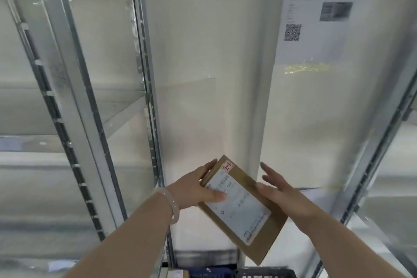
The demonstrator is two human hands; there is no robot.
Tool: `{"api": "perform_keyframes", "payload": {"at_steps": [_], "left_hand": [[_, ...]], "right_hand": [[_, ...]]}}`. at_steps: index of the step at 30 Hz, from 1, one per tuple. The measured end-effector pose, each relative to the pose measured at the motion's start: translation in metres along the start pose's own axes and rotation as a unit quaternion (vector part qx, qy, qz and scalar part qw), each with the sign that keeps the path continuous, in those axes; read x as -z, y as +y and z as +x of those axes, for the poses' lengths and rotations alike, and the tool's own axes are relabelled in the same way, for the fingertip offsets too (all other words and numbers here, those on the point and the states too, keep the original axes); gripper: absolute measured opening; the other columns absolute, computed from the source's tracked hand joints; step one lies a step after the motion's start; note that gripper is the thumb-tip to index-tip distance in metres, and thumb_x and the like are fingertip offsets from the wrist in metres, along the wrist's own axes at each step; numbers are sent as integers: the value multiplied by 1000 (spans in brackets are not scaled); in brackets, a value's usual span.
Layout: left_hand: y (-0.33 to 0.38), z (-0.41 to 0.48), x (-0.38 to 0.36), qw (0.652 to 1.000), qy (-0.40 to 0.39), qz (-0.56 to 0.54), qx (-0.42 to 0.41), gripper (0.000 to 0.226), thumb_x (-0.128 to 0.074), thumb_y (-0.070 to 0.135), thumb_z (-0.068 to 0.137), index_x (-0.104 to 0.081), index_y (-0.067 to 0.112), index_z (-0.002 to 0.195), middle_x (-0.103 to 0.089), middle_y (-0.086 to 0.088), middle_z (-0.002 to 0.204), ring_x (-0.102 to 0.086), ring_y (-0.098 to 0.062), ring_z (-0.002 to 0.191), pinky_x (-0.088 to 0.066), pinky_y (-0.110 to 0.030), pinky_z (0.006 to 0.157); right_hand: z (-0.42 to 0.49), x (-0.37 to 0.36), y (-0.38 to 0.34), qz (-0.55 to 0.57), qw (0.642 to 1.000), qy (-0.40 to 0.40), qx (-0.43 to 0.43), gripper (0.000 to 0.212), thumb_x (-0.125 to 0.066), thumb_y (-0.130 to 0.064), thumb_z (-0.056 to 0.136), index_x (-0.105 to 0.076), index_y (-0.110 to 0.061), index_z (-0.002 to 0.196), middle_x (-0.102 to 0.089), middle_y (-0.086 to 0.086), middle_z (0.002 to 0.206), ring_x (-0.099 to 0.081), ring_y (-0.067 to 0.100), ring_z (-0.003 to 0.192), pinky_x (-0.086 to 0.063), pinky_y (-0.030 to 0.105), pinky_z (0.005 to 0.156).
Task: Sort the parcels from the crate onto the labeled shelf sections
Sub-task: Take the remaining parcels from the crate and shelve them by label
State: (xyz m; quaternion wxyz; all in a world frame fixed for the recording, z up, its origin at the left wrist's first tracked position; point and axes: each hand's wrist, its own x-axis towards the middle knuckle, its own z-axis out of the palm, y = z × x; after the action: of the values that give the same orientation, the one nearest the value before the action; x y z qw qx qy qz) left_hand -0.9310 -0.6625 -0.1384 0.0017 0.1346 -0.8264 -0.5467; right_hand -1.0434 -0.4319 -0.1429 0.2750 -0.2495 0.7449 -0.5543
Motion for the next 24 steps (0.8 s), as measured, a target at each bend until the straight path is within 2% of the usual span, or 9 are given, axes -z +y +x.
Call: {"api": "perform_keyframes", "payload": {"at_steps": [2, 4, 7, 9, 11, 13, 16, 21, 24], "left_hand": [[11, 4, 5, 999, -11, 44, -13, 106, -85, 40, 63, -26, 44, 150, -67, 15, 120, -64, -11, 110, -54, -38, 96], [21, 9, 12, 997, -24, 72, -29, 109, -86, 41, 61, -25, 42, 151, -65, 17, 120, -63, -8, 110, -51, -35, 100], [36, 9, 10, 998, 22, 20, -52, 106, -88, 31, 70, -21, 41, 153, -53, 24, 121, -59, 0, 105, -45, -26, 102], [37, 10, -1, 990, 115, -52, -56, 106, -82, 34, 75, -12, 42, 153, -45, 16, 135, -52, -10, 120, -39, -37, 108], [32, 9, -19, 980, 153, -119, -45, 110, -79, 44, 73, -4, 44, 153, -34, 8, 153, -42, -21, 137, -37, -48, 112], [28, 7, -43, 971, 131, -192, -49, 99, -75, 42, 78, -11, 44, 153, -41, 9, 150, -53, -20, 128, -52, -43, 97], [24, 6, -72, 976, 107, -166, -91, 65, -67, 36, 89, -32, 46, 143, -59, 16, 129, -63, -10, 108, -59, -24, 74], [41, 12, -101, 980, 68, -151, -113, 80, -65, 35, 91, -13, 44, 151, -54, 20, 125, -59, -6, 103, -55, -18, 70], [56, 12, -134, 980, 24, -140, -139, 72, -65, 38, 91, -23, 42, 149, -57, 19, 129, -61, -7, 104, -58, -20, 72]], "right_hand": [[3, -5, -8, -38, 997, -59, -17, 98, -73, -72, 60, -26, -54, 144, -43, -21, 139, -45, 11, 130, -37, 34, 108], [3, -6, -7, -20, 996, -85, -26, 96, -76, -68, 57, -34, -51, 141, -59, -19, 130, -59, 9, 118, -42, 37, 106], [1, -9, 0, 35, 999, -29, 0, 77, -75, -61, 70, -42, -46, 137, -68, -16, 118, -67, 10, 106, -48, 39, 100], [1, -16, 5, 77, 997, 23, 16, 76, -71, -64, 71, -41, -45, 139, -69, -15, 116, -67, 12, 106, -47, 41, 101], [0, -23, 7, 104, 992, 65, 30, 91, -71, -74, 62, -36, -47, 142, -69, -16, 118, -65, 12, 109, -46, 42, 103], [-2, -26, 8, 122, 986, 103, 43, 102, -71, -78, 55, -31, -48, 144, -68, -16, 119, -64, 10, 112, -45, 40, 104], [-16, -24, 10, 132, 979, 143, 60, 89, -66, -71, 69, -28, -47, 145, -66, -20, 120, -62, 5, 111, -46, 34, 102], [-55, -5, 27, 108, 965, 226, 76, 74, -65, -63, 79, -32, -49, 144, -63, -18, 127, -62, 9, 115, -50, 40, 100], [-89, 9, 31, 112, 945, 297, 79, 63, -59, -51, 86, -31, -48, 143, -64, -17, 126, -65, 4, 108, -56, 24, 85]]}}
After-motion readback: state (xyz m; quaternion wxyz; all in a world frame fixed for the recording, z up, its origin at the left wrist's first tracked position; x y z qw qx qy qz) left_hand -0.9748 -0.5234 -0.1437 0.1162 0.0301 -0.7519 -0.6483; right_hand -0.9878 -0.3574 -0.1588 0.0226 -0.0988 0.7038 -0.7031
